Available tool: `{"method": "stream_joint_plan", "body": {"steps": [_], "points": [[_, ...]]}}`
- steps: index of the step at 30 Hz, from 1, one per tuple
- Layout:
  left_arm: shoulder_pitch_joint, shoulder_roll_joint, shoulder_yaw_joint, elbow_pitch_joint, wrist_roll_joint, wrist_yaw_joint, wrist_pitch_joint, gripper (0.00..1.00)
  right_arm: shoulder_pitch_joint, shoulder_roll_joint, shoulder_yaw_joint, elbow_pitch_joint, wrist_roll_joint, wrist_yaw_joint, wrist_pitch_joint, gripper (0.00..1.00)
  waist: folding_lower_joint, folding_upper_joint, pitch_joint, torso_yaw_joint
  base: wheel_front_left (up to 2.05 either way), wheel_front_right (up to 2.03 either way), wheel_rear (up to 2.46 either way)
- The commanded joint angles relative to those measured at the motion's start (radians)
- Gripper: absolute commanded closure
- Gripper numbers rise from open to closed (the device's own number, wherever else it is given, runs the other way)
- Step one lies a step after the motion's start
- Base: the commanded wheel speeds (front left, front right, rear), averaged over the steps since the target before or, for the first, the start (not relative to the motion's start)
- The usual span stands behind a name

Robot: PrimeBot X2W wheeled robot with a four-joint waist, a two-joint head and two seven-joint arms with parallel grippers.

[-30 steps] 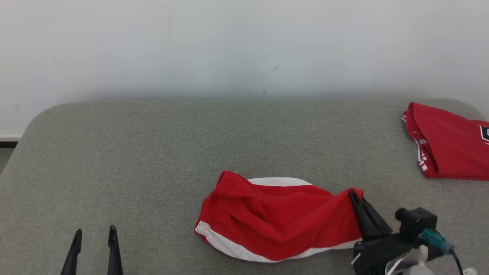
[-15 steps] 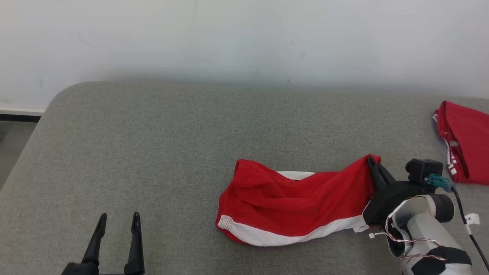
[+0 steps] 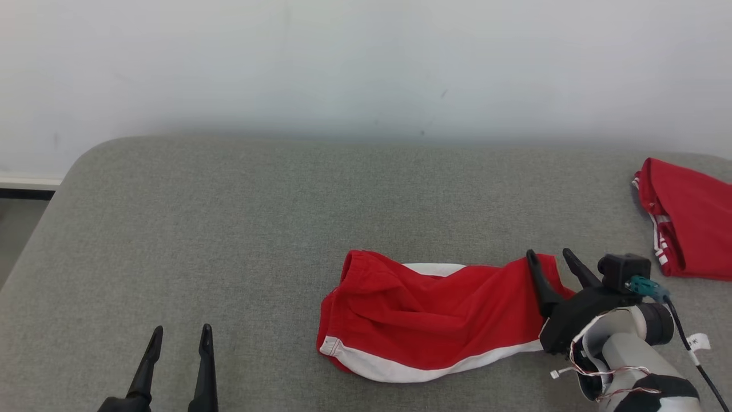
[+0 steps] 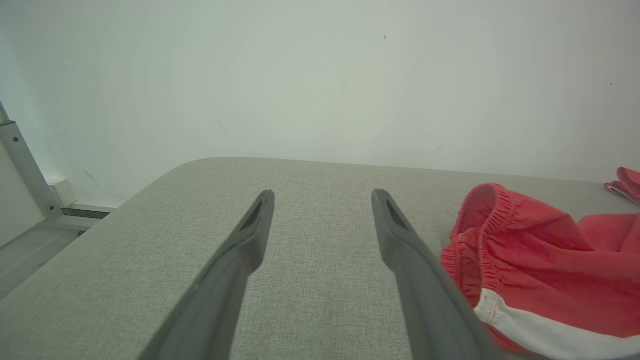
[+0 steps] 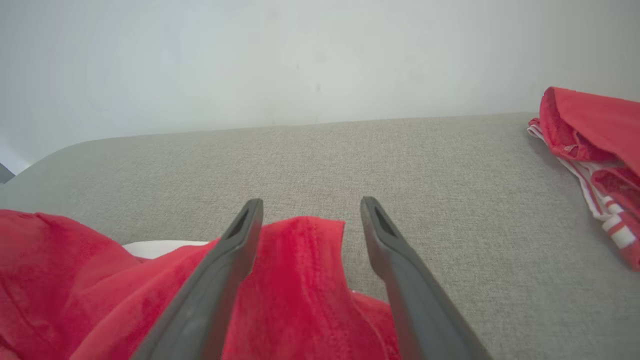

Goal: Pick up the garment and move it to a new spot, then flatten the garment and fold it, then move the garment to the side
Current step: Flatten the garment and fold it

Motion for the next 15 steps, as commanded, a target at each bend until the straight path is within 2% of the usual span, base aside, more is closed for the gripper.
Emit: {"method": "stream_joint_plan", "body": {"steps": [1, 8, 12, 15], "points": [[0.017, 0.000, 0.006, 0.001, 0.000, -0.006, -0.003, 0.00, 0.032, -0.019, 0.018, -0.024, 0.020, -0.003, -0.012, 0.00, -0.0001, -0.0001, -0.018, -0.019, 0.00, 0.00, 0.00], [0.042, -0.002, 0.014, -0.011, -0.002, -0.005, -0.003, 0.00, 0.191, -0.118, 0.033, -0.263, 0.122, -0.003, -0.032, 0.00, -0.0001, -0.0001, -0.031, -0.051, 0.00, 0.00, 0.00], [0.047, -0.001, 0.003, -0.012, -0.001, -0.005, -0.003, 0.00, 0.331, -0.162, 0.005, -0.398, 0.111, -0.003, -0.032, 0.00, -0.0001, -0.0001, -0.029, -0.059, 0.00, 0.00, 0.00], [0.053, 0.008, -0.016, -0.006, 0.002, -0.006, -0.003, 0.00, 0.415, -0.166, -0.012, -0.449, 0.110, -0.003, -0.033, 0.00, -0.0001, -0.0001, -0.026, -0.064, 0.00, 0.00, 0.00]]}}
